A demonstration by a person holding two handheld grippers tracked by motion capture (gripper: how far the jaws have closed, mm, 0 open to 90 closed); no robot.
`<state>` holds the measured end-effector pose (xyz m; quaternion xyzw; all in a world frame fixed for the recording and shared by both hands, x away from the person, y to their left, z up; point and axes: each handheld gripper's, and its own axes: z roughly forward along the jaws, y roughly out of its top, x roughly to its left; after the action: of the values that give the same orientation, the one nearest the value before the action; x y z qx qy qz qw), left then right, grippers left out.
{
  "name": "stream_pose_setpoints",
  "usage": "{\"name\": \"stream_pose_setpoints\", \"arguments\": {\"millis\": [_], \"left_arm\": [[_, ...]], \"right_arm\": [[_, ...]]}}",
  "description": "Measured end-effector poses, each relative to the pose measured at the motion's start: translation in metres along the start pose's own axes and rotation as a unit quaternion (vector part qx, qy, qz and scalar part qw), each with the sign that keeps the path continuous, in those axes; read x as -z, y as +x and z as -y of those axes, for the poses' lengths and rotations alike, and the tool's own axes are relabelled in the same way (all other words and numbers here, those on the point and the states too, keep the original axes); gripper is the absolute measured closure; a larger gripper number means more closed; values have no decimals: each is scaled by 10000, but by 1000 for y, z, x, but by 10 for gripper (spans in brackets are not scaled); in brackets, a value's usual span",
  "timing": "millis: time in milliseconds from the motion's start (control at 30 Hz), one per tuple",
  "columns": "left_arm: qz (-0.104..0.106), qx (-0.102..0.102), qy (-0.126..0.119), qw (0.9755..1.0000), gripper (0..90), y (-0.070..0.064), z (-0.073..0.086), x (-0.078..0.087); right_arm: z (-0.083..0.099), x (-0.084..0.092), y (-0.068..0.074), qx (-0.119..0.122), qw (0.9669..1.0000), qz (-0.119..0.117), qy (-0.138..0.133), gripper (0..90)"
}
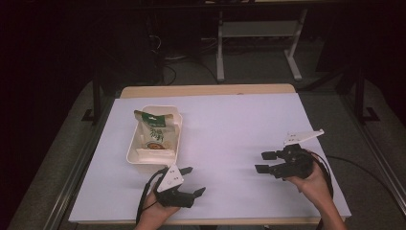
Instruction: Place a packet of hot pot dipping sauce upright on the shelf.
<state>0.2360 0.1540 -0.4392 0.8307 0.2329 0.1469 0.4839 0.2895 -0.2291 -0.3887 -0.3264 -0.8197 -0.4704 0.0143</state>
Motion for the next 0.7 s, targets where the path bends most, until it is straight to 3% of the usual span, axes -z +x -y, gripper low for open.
{"name": "stream_pose_setpoints", "arguments": {"millis": [700], "left_arm": [[124,-16,13,9999,227,-1,0,-2]], "right_arm": [[38,15,4,-183,9997,82,-170,343]]}}
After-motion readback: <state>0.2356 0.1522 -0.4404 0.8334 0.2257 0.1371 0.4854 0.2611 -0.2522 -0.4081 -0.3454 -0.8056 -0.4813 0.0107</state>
